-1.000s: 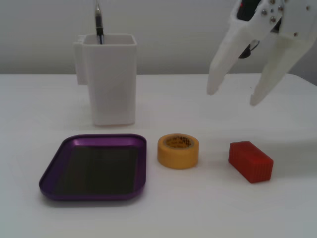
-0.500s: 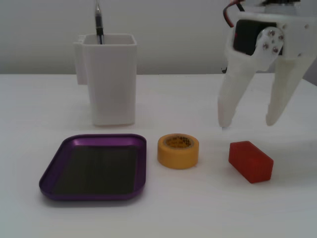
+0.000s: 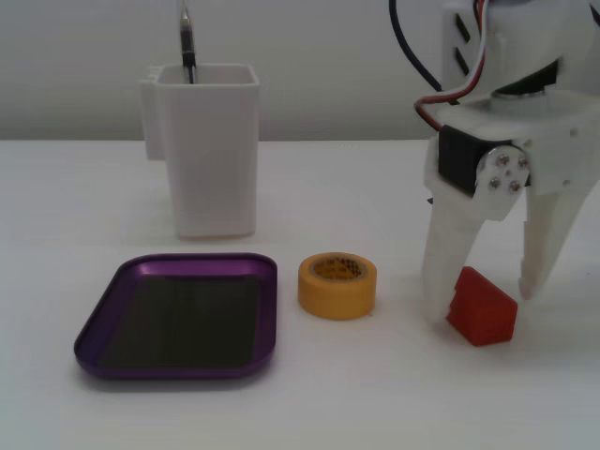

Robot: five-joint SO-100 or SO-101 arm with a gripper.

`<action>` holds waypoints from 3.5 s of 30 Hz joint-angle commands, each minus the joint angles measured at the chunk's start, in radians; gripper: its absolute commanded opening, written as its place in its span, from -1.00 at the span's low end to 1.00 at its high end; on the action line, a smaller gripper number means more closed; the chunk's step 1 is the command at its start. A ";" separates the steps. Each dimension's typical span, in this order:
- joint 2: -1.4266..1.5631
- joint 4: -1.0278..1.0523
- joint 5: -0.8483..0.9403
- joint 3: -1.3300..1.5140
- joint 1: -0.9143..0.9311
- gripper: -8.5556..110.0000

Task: Pick up the red cube and place it in the box.

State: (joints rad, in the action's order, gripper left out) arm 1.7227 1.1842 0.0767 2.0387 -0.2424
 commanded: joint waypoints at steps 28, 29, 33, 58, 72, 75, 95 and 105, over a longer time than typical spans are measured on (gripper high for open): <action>0.233 0.061 0.014 -0.298 0.000 -0.86; 0.233 0.061 0.014 -0.334 0.002 -0.86; 0.216 0.026 0.000 -0.451 0.055 -0.86; -0.724 0.087 -0.170 -1.364 0.101 -0.86; -1.000 0.189 -0.167 -1.646 0.100 -0.85; -1.034 0.235 -0.167 -1.707 0.100 -0.76; -0.741 0.525 -0.112 -1.813 0.095 -0.46; -0.101 0.522 -0.066 -1.114 0.103 -0.46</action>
State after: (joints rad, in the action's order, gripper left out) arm 1.3775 1.7089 0.0046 0.7624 -0.1350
